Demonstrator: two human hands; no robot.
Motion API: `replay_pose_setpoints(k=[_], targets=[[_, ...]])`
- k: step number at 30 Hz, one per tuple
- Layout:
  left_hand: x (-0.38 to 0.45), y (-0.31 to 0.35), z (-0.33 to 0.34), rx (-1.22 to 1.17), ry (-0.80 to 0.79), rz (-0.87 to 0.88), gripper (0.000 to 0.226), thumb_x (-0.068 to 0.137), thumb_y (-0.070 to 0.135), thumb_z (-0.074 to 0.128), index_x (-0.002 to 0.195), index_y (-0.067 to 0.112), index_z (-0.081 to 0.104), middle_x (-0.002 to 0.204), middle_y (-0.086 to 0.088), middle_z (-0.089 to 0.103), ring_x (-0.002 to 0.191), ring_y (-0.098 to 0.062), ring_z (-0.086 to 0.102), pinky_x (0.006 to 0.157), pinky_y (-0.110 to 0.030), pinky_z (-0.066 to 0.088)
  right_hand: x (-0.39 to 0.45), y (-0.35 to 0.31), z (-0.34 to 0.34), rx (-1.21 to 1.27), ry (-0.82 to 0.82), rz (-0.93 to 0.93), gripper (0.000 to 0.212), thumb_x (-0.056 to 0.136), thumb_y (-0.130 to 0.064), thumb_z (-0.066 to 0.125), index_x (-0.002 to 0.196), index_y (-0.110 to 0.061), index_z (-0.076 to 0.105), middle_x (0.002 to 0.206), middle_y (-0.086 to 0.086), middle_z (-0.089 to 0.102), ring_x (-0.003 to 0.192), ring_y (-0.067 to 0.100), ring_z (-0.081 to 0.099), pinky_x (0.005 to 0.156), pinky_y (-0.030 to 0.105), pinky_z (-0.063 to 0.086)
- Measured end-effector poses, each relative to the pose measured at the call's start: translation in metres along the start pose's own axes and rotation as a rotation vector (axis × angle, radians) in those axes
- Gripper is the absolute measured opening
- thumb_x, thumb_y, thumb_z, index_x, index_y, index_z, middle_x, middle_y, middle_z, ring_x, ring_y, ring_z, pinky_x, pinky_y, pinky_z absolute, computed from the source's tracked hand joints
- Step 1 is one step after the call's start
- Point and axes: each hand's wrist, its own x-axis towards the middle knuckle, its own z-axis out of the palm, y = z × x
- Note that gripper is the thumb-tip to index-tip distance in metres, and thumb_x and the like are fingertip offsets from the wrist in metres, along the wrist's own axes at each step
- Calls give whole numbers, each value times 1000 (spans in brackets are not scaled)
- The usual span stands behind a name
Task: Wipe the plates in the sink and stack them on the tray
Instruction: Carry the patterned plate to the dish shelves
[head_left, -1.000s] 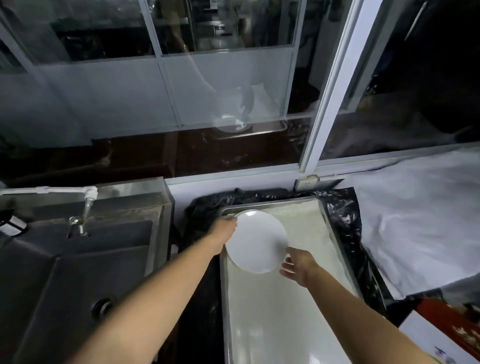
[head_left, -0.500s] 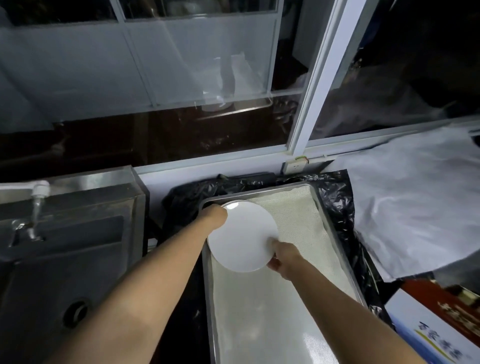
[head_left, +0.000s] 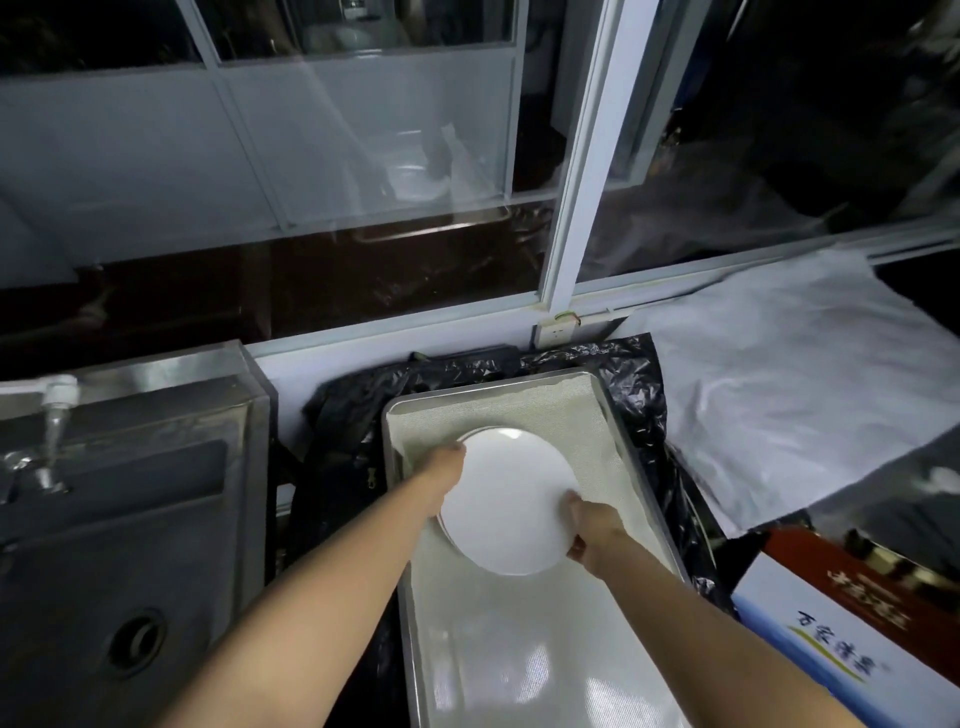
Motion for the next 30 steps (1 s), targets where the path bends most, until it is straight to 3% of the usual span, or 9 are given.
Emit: replay_pose_setpoints(k=[3,6,8,11,14,18,25,28,30], targets=[[-19,-3,-13,-58,14,7,43,106,35,43,134,6,56,122,-12,60,110,-30,58,96,-36,49,-21,-6,-3,-10,-18,-44,31,97,-30,61,117,-7,58,106,14,64,93,33,63,76,45,58],[-38,-22,-37,-140,1,8,46,103,36,48,139,7,55,131,-12,62,118,-31,60,106,-44,50,-51,-13,0,-21,-71,-101,31,98,-40,59,114,-13,60,102,8,63,92,31,62,82,46,57],[-52,-42,-57,-190,14,-9,51,100,40,53,139,7,56,131,-12,64,117,-32,62,104,-45,52,-70,-14,7,-43,-103,-117,29,101,-40,52,114,-15,59,100,6,62,91,31,60,83,47,56],[-100,-71,-89,-283,12,-53,34,103,36,52,125,11,62,119,-12,69,104,-30,66,88,-41,57,-103,-6,23,-126,-150,-132,25,102,-32,49,113,-13,60,99,7,63,85,29,60,77,43,55],[-142,-110,-122,-344,37,-69,22,105,32,52,116,15,62,110,-8,69,95,-25,63,70,-34,52,-137,14,46,-197,-204,-153,24,102,-34,52,109,-12,62,96,7,63,83,28,61,73,40,54],[-196,-175,-166,-414,96,-86,28,103,33,52,122,14,62,110,-8,69,95,-25,63,65,-33,50,-193,58,79,-316,-266,-192,34,99,-41,57,113,-10,61,97,7,62,90,31,62,82,45,57],[-312,-306,-227,-598,217,-82,21,105,30,50,114,14,61,99,-6,67,85,-22,61,69,-32,51,-298,168,123,-395,-434,-196,35,98,-39,61,101,-4,64,87,13,66,73,34,62,55,39,49],[-367,-366,-246,-678,277,-90,19,106,27,49,102,14,62,90,-5,65,78,-21,59,66,-31,49,-343,221,144,-492,-465,-192,32,99,-36,61,92,-5,64,82,12,64,70,31,60,53,39,47],[-398,-408,-259,-736,308,-100,15,106,27,50,99,18,59,92,-3,62,80,-19,55,72,-35,46,-368,255,159,-572,-504,-197,32,97,-36,63,98,-5,65,89,12,65,76,33,61,58,41,50]])
